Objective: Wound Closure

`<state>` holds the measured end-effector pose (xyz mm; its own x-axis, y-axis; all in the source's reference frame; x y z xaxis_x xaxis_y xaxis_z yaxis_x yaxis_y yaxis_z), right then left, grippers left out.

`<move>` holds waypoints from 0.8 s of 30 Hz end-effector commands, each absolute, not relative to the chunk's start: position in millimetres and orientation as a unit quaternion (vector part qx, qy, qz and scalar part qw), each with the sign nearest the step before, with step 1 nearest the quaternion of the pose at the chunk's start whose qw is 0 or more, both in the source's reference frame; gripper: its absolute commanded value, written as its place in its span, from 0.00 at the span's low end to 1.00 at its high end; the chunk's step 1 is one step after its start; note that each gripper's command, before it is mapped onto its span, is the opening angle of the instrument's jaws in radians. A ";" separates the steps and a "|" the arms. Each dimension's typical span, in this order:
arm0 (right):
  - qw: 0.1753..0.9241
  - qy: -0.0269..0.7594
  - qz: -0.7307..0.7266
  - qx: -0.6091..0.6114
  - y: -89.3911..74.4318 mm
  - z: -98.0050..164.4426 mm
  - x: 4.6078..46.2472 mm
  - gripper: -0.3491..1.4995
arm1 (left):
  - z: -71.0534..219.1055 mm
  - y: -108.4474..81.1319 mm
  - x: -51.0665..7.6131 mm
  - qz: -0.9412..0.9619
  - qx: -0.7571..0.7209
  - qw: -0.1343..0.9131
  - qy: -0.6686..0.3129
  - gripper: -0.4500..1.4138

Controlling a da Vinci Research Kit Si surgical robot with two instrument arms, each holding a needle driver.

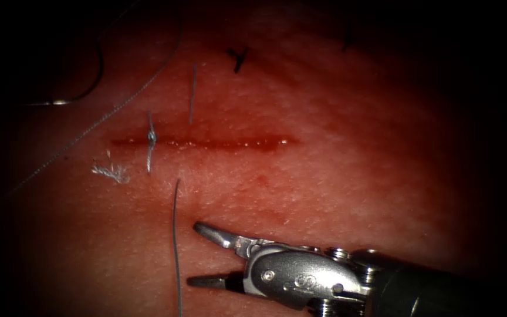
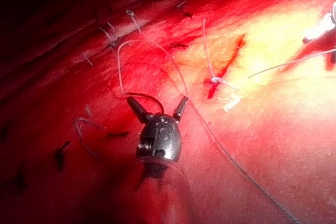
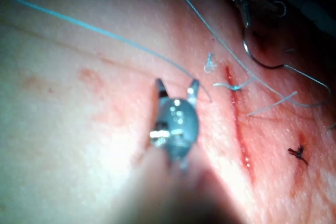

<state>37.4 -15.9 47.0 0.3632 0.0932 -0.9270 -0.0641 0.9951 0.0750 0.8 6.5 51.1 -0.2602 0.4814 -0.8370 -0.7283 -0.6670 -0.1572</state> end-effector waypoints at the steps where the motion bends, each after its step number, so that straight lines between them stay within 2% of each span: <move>1: 0.825 0.563 0.049 0.015 -15.2 47.5 37.6 0.68 | 51.3 6.6 -0.6 0.780 -0.481 0.381 0.126 0.63; 4: 0.827 0.559 0.057 0.015 -15.0 47.8 37.1 0.61 | 50.3 5.7 -3.2 0.777 -0.496 0.371 0.110 0.63; 9: 0.839 0.539 0.075 -0.001 -14.2 48.4 37.2 0.61 | 49.4 4.2 -6.3 0.780 -0.508 0.356 0.086 0.61; 11: 0.838 0.530 0.130 0.027 -12.7 49.6 37.1 0.40 | 48.9 3.3 -7.4 0.783 -0.510 0.349 0.073 0.58; 12: 0.828 0.520 0.199 0.068 -10.6 51.3 37.1 0.34 | 48.3 2.6 -7.9 0.786 -0.516 0.334 0.067 0.53; 14: 0.819 0.514 0.236 0.092 -9.9 51.9 37.2 0.38 | 48.1 2.2 -8.0 0.787 -0.517 0.330 0.066 0.52; 15: 0.794 0.506 0.310 0.133 -9.0 52.8 37.4 0.50 | 47.9 1.9 -8.1 0.788 -0.518 0.326 0.065 0.51; 17: 0.778 0.497 0.357 0.144 -7.7 54.0 37.6 0.57 | 47.3 1.3 -8.2 0.791 -0.517 0.322 0.059 0.50; 19: 0.780 0.487 0.371 0.131 -6.0 55.3 38.1 0.69 | 46.9 0.7 -8.4 0.794 -0.515 0.318 0.056 0.50; 24: 0.765 0.481 0.404 0.143 -2.9 58.1 39.9 0.78 | 45.5 -0.8 -9.2 0.800 -0.512 0.309 0.049 0.49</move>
